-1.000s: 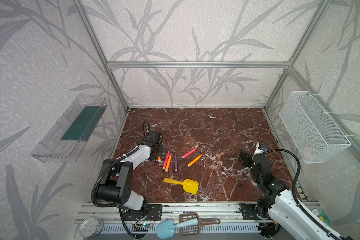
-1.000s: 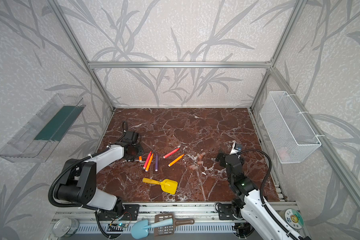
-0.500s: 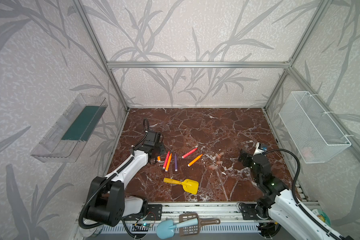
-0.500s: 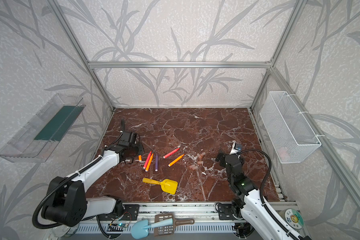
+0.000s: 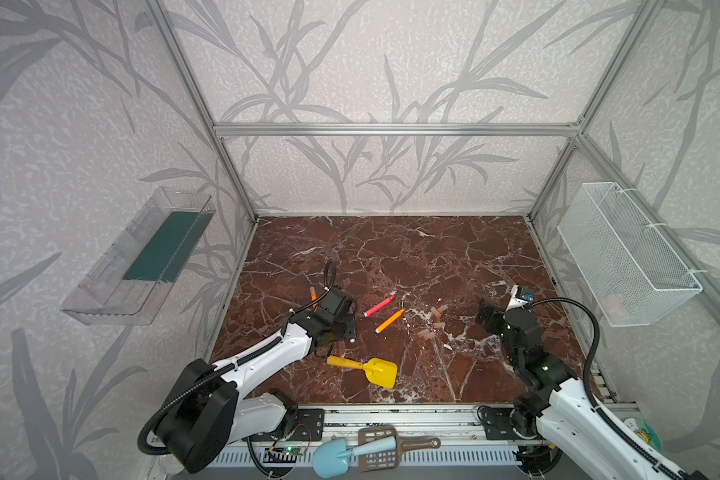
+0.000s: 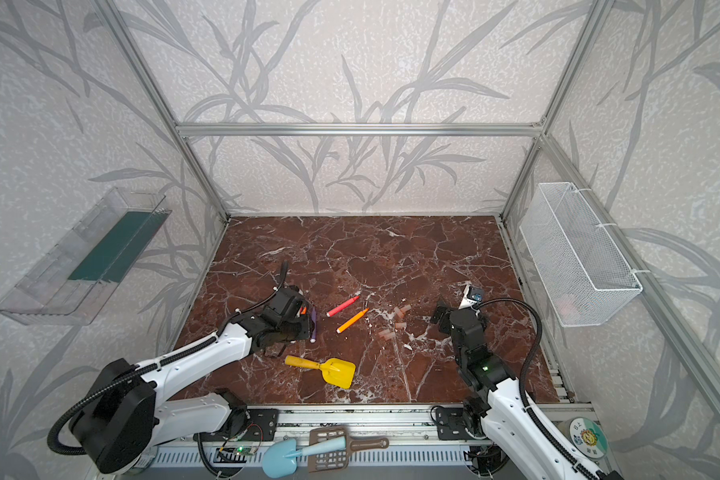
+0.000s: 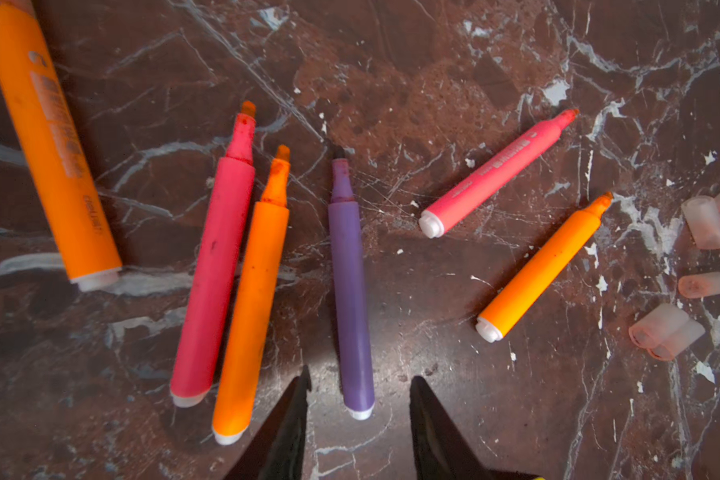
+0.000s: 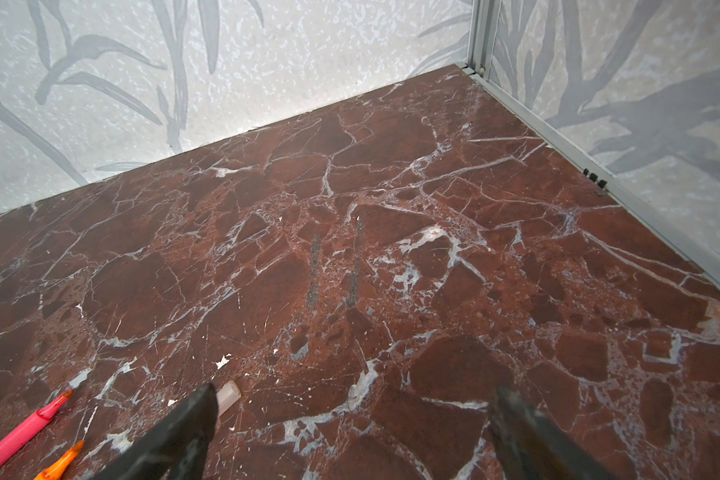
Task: Insert the pens into the pen caps
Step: 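Move the left gripper over the purple marker and lower to grasp it, then lift the purple marker upright with the left gripper while the right gripper approaches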
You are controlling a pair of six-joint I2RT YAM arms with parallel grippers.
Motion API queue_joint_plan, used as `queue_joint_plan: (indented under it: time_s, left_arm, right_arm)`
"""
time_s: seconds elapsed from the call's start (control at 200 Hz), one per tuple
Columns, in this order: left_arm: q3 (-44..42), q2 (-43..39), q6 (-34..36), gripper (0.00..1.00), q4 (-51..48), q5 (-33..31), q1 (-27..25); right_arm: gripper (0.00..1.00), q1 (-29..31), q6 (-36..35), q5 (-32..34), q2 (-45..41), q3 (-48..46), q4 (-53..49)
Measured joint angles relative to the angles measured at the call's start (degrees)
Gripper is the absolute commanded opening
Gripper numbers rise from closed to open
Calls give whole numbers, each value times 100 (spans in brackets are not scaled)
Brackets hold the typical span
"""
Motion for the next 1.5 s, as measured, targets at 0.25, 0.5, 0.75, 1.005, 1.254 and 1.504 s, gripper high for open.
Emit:
queue_joint_plan:
  time_s: [0.25, 0.5, 0.75, 1.005, 1.254, 1.504]
  left_arm:
    - [-2, 428, -4, 44, 98, -61, -66]
    - [107, 1025, 9, 42, 210, -129, -103]
    - [295, 1292, -2, 28, 249, -365, -216]
    - [315, 1316, 17, 12, 181, -529, -280]
    - [671, 1377, 79, 8, -153, -730, -280]
    - [1366, 708, 310, 2, -133, -872, -275]
  right_arm:
    - [99, 0, -2, -2, 0, 0, 2]
    - [99, 0, -2, -2, 0, 0, 0]
    - [99, 0, -2, -2, -2, 0, 0]
    - [99, 0, -2, -2, -2, 0, 0]
    - [99, 0, -2, -4, 39, 0, 2]
    - [99, 0, -11, -44, 170, 0, 2]
